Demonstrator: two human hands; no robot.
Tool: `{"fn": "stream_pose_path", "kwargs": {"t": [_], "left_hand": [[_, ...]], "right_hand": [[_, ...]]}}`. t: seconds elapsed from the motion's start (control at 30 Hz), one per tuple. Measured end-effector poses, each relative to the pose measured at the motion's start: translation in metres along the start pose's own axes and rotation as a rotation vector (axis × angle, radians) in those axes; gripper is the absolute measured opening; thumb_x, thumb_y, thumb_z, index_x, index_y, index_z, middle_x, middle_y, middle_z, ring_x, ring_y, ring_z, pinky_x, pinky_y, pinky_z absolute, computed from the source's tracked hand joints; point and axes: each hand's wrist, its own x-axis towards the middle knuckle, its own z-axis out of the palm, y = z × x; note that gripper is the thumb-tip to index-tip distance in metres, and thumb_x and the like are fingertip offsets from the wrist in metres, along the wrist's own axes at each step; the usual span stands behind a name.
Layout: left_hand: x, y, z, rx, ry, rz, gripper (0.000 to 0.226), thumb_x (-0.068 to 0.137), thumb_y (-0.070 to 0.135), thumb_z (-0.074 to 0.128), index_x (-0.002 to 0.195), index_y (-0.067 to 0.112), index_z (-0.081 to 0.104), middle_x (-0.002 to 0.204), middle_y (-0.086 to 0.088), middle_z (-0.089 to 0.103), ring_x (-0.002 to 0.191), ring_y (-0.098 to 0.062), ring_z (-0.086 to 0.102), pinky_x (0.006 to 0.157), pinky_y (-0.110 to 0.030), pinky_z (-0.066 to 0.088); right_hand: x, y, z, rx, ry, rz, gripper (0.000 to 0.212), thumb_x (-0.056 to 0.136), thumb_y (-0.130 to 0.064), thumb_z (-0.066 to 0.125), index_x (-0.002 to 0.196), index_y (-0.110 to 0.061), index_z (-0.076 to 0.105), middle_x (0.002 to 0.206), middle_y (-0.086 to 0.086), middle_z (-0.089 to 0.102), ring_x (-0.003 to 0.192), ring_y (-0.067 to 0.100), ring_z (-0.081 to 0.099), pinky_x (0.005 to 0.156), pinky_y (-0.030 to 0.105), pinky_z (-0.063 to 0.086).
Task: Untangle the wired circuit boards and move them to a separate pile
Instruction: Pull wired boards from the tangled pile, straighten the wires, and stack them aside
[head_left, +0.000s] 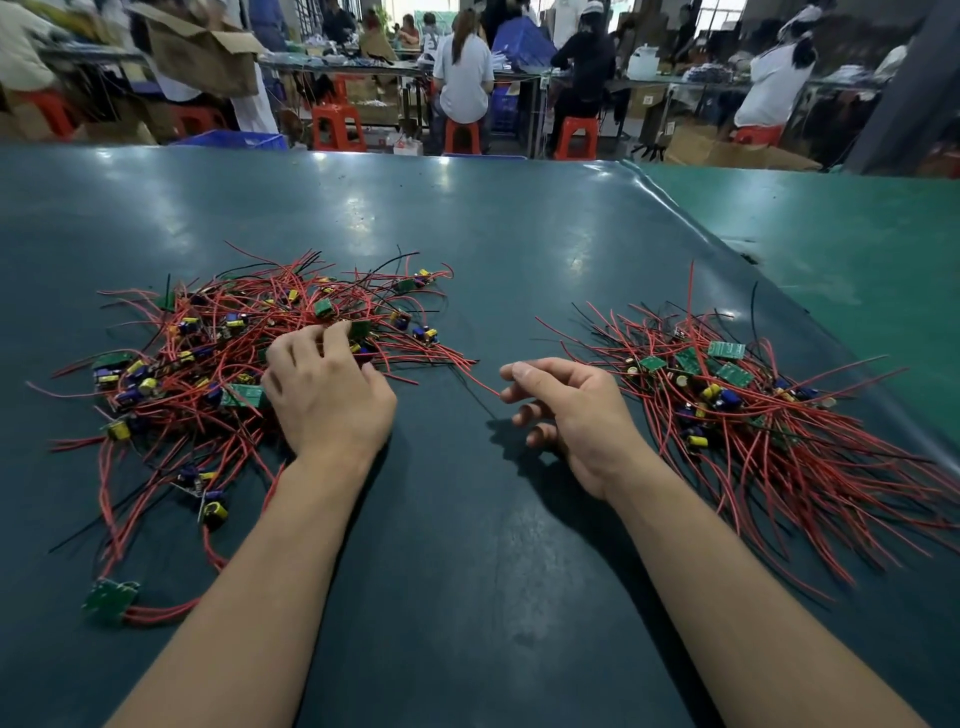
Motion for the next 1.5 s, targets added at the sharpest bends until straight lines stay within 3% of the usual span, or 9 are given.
{"fn": "stream_pose_path", "kwargs": {"t": [0.17, 0.27, 0.53, 0.87, 0.97, 1.13, 1.23, 1.33, 1.5], "left_hand": [[0.000, 0.001, -0.012, 0.224, 0.105, -0.101, 0.044, 0.076, 0.013, 0.062, 0.120, 0.017, 0.057, 0.133, -0.014, 0.045, 0.128, -0.038, 0.032, 0.098, -0.056, 0.026], [-0.002, -0.001, -0.013, 0.275, -0.074, -0.296, 0.056, 0.075, 0.010, 0.061, 0.128, 0.014, 0.044, 0.141, -0.020, 0.034, 0.132, -0.041, 0.024, 0.103, -0.062, 0.024], [-0.002, -0.005, -0.022, -0.080, 0.168, -0.134, 0.060, 0.078, -0.005, 0.056, 0.134, 0.015, 0.051, 0.128, -0.017, 0.047, 0.111, -0.038, 0.051, 0.096, -0.049, 0.040], [-0.010, 0.015, -0.013, -0.484, 0.234, 0.409, 0.041, 0.078, -0.004, 0.073, 0.117, -0.003, 0.064, 0.115, -0.022, 0.053, 0.109, -0.034, 0.054, 0.091, -0.049, 0.052], [-0.015, 0.024, -0.013, -0.593, 0.255, 0.626, 0.043, 0.076, -0.012, 0.068, 0.118, -0.006, 0.062, 0.121, -0.025, 0.050, 0.120, -0.023, 0.049, 0.099, -0.040, 0.048], [-0.033, 0.042, -0.008, -0.731, -0.080, 0.855, 0.056, 0.073, -0.022, 0.061, 0.126, -0.006, 0.055, 0.136, -0.026, 0.044, 0.125, -0.025, 0.050, 0.097, -0.041, 0.051], [-0.038, 0.041, -0.005, -0.838, -0.236, 0.771, 0.062, 0.071, -0.025, 0.053, 0.127, 0.002, 0.055, 0.126, -0.016, 0.056, 0.116, -0.024, 0.059, 0.089, -0.040, 0.057], [-0.037, 0.035, -0.003, -0.983, -0.261, 0.574, 0.045, 0.075, -0.020, 0.054, 0.116, 0.000, 0.059, 0.111, -0.015, 0.061, 0.106, -0.025, 0.064, 0.086, -0.039, 0.058], [-0.036, 0.039, -0.001, -0.999, -0.207, 0.435, 0.015, 0.083, -0.001, 0.063, 0.098, 0.001, 0.063, 0.097, -0.009, 0.064, 0.095, -0.022, 0.065, 0.081, -0.040, 0.058]], "right_hand": [[0.001, 0.000, 0.000, -0.012, 0.001, 0.000, 0.011, 0.092, -0.013, 0.064, 0.085, -0.010, 0.072, 0.069, 0.001, 0.068, 0.049, 0.011, 0.055, 0.039, 0.019, 0.041], [0.002, 0.001, 0.000, -0.020, 0.002, -0.001, 0.012, 0.093, -0.014, 0.064, 0.085, -0.009, 0.072, 0.069, 0.001, 0.068, 0.049, 0.011, 0.055, 0.039, 0.019, 0.040], [0.002, 0.001, 0.001, -0.030, 0.012, 0.003, 0.012, 0.092, -0.014, 0.064, 0.085, -0.008, 0.072, 0.067, 0.002, 0.068, 0.047, 0.010, 0.054, 0.039, 0.018, 0.041], [0.001, 0.000, 0.000, -0.013, 0.010, 0.008, 0.012, 0.092, -0.013, 0.064, 0.084, -0.007, 0.072, 0.068, 0.003, 0.067, 0.046, 0.010, 0.054, 0.039, 0.018, 0.040], [0.000, -0.001, 0.001, -0.012, -0.035, -0.007, 0.014, 0.093, -0.021, 0.064, 0.088, -0.010, 0.071, 0.073, 0.004, 0.068, 0.048, 0.011, 0.055, 0.039, 0.019, 0.042], [-0.002, -0.001, 0.004, 0.076, -0.191, -0.009, 0.034, 0.079, -0.040, 0.067, 0.099, -0.014, 0.068, 0.087, 0.003, 0.068, 0.059, 0.014, 0.062, 0.041, 0.023, 0.047], [-0.001, 0.000, 0.002, 0.153, -0.154, 0.009, 0.025, 0.076, -0.032, 0.070, 0.094, -0.015, 0.066, 0.087, 0.004, 0.069, 0.056, 0.013, 0.062, 0.042, 0.023, 0.047], [0.001, 0.002, 0.001, 0.152, -0.121, 0.001, 0.010, 0.082, -0.008, 0.069, 0.090, -0.010, 0.064, 0.073, 0.002, 0.071, 0.056, 0.011, 0.065, 0.046, 0.021, 0.051], [0.001, 0.005, 0.004, 0.130, -0.139, -0.027, 0.025, 0.077, 0.003, 0.070, 0.098, -0.008, 0.064, 0.073, 0.003, 0.065, 0.062, 0.011, 0.065, 0.057, 0.021, 0.055]]}}
